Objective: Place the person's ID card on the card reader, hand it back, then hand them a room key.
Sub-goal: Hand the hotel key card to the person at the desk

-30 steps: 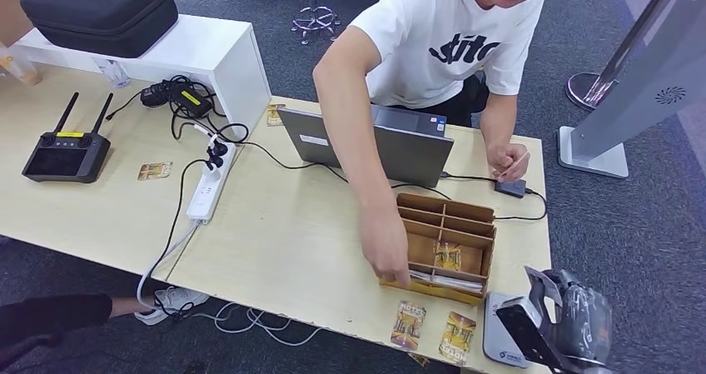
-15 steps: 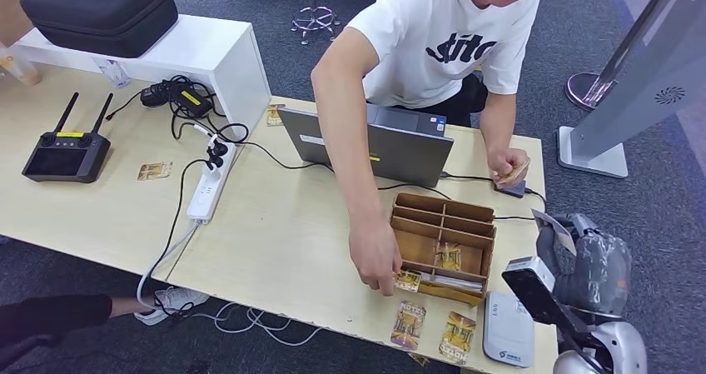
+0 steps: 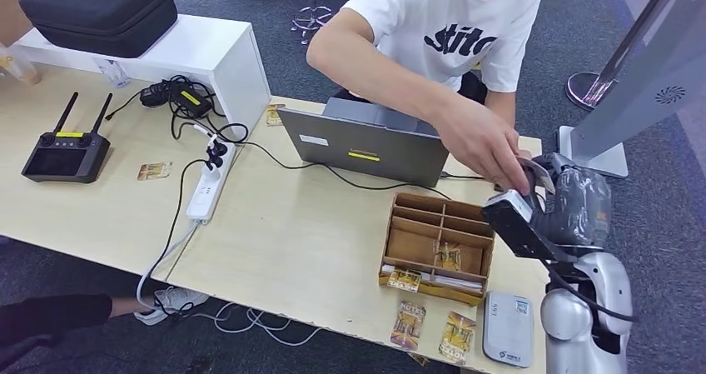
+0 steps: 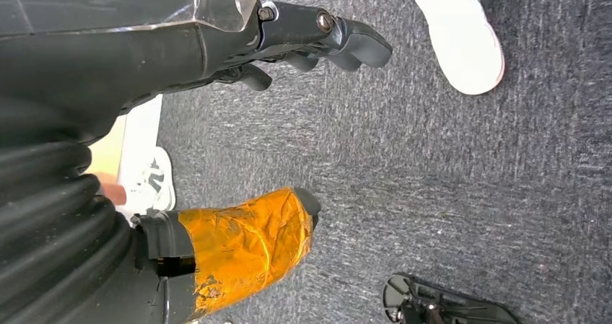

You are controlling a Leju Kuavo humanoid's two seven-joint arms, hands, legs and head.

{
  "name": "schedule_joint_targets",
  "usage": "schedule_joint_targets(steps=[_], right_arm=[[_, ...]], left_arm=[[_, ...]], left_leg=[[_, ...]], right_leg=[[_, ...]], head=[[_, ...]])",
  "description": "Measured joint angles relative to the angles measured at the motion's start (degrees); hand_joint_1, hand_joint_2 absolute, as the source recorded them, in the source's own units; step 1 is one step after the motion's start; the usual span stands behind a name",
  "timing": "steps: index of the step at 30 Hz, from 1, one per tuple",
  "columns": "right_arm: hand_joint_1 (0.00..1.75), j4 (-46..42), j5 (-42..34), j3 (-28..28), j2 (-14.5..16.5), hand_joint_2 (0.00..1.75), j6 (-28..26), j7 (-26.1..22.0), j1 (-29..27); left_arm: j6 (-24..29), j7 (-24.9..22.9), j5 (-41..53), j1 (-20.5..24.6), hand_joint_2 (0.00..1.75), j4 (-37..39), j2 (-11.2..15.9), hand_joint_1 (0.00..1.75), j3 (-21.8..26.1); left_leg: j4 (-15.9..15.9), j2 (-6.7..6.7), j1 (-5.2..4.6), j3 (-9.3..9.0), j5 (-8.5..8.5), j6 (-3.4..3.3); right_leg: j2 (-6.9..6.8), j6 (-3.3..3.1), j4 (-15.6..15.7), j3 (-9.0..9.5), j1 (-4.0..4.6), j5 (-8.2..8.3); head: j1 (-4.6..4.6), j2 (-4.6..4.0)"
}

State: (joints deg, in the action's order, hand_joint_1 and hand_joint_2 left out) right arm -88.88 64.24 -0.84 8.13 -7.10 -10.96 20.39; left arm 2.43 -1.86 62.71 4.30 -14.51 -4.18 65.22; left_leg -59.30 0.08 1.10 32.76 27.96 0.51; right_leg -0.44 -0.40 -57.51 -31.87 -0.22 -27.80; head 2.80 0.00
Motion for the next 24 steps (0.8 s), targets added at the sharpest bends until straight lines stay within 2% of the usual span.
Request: schedule_joint_targets(steps=[3, 7, 15, 24], right_arm=[[1.71, 2.3, 1.1, -0.6, 0.0, 1.75, 0.3, 1.1, 2.5], [0.00, 5.0, 1.9, -1.5, 0.0, 1.75, 0.4, 1.8, 5.2], [0.00, 5.7, 0.9, -2.7, 0.7, 1.75, -0.7, 0.2, 6.1], [0.00, -3.2, -1.1, -5.5, 0.7, 1.75, -3.1, -4.2, -0.5]], left_arm=[[-0.1, 0.0, 0.5, 0.1, 1.75, 0.0, 0.2, 0.00, 0.0], [-0.2, 0.0, 0.9, 0.1, 1.75, 0.0, 0.3, 0.00, 0.0], [-0.2, 0.1, 1.2, 0.2, 1.75, 0.0, 0.2, 0.00, 0.0], [0.2, 0.1, 0.5, 0.1, 1.75, 0.0, 0.0, 0.00, 0.0]], left_leg=[[0.0, -0.01, 0.00, 0.00, 0.00, 0.00], [0.0, -0.01, 0.00, 0.00, 0.00, 0.00], [0.0, -0.02, 0.00, 0.03, 0.00, 0.00], [0.0, -0.03, 0.00, 0.04, 0.01, 0.00]], right_leg=[[0.00, 0.00, 0.0, 0.00, 0.00, 0.00], [0.00, 0.00, 0.0, 0.00, 0.00, 0.00], [-0.01, 0.00, 0.0, -0.04, 0.00, -0.01], [-0.01, 0.00, 0.0, -0.05, 0.00, -0.01]], head=[[0.00, 0.00], [0.00, 0.00], [0.00, 0.00], [0.01, 0.00]])
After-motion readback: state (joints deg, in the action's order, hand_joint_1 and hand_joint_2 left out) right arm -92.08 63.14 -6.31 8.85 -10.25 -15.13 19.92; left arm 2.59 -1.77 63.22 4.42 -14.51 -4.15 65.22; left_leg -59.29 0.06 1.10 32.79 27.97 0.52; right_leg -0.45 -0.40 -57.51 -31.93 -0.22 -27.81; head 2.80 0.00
